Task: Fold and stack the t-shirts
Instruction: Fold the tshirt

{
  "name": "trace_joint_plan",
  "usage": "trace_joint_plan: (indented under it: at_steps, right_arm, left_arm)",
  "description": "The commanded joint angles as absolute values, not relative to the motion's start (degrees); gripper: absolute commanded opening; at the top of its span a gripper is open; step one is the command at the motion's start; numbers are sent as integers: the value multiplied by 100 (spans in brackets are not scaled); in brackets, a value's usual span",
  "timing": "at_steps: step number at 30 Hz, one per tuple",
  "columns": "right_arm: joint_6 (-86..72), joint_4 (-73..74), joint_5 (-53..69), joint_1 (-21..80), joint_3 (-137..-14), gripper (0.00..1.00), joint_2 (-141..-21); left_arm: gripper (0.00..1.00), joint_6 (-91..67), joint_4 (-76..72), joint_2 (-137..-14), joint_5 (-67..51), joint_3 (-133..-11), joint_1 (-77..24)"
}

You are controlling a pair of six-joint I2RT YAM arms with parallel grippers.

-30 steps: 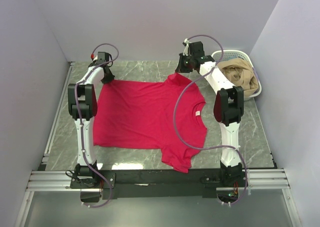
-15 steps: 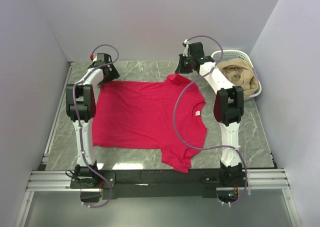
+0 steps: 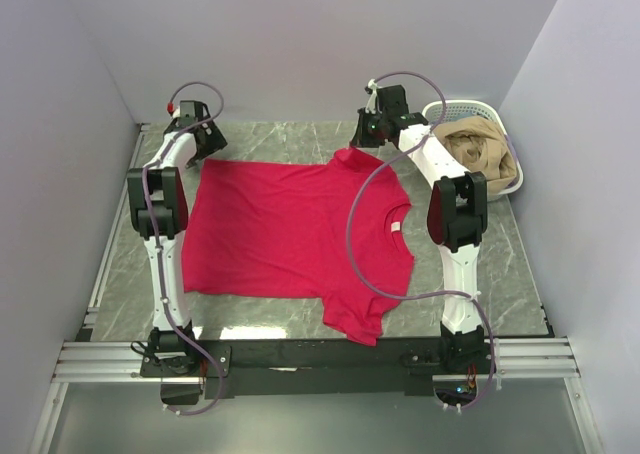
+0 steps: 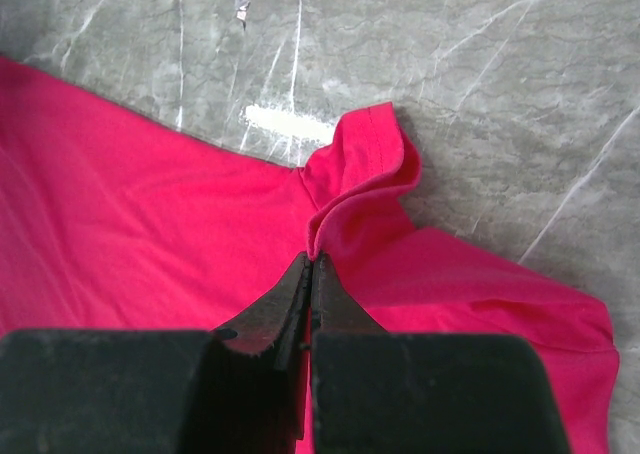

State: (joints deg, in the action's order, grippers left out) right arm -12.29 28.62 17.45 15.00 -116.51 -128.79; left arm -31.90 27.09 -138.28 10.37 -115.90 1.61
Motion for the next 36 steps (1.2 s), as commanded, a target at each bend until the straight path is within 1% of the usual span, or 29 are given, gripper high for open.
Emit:
trace_joint_plan:
  at_steps: [1, 3, 8, 12, 15, 16, 19, 23, 25, 32, 33, 35, 36]
  right_arm:
    - [-1186, 2672, 1802, 1538, -11663, 0, -12630]
    - [-1195, 2672, 1793, 1538, -11672, 0, -12647]
    - [-1213, 2663, 1793, 1538, -11628, 0, -12639]
    - [-1213, 2663, 1793, 1538, -11637, 0, -12639]
    - [-1222, 2663, 1793, 1538, -11628, 0, -12612]
    - [-1213, 2654, 1793, 1538, -11619, 0, -12604]
    - [-1213, 2663, 1784, 1538, -11610, 0, -12612]
    - [-1222, 2637, 1758, 1547, -11558, 0, -12595]
    - [-1222, 2646, 1740, 1538, -11549, 0, -12586]
    - [-1204, 2663, 1740, 1538, -11566, 0, -12586]
    - [-1204, 2646, 1740, 1538, -11566, 0, -12577]
    - [-1204, 2646, 1740, 1538, -11549, 0, -12560]
    - [-1204, 2637, 1740, 1538, -11540, 0, -12560]
  left_arm:
    - [97, -3111, 2725, -13931, 818, -11760, 220]
    - [95, -3138, 2672, -13904, 730, -11664, 229]
    - [85, -3173, 2654, -13834, 484, -11505, 229]
    - [79, -3226, 2479, -13685, 334, -11076, 220]
    - [72, -3234, 2531, -13711, 255, -11021, 220]
    - [68, -3217, 2557, -13702, 246, -11021, 211]
    - [61, -3199, 2584, -13658, 220, -10934, 193]
    - [59, -3208, 2505, -13535, 193, -10688, 158]
    - [55, -3199, 2505, -13491, 150, -10635, 158]
    - [55, -3147, 2557, -13263, 193, -10362, 132]
    - [51, -3129, 2575, -13263, 202, -10371, 132]
    - [49, -3129, 2567, -13263, 237, -10371, 132]
    - [42, -3129, 2584, -13271, 246, -10380, 132]
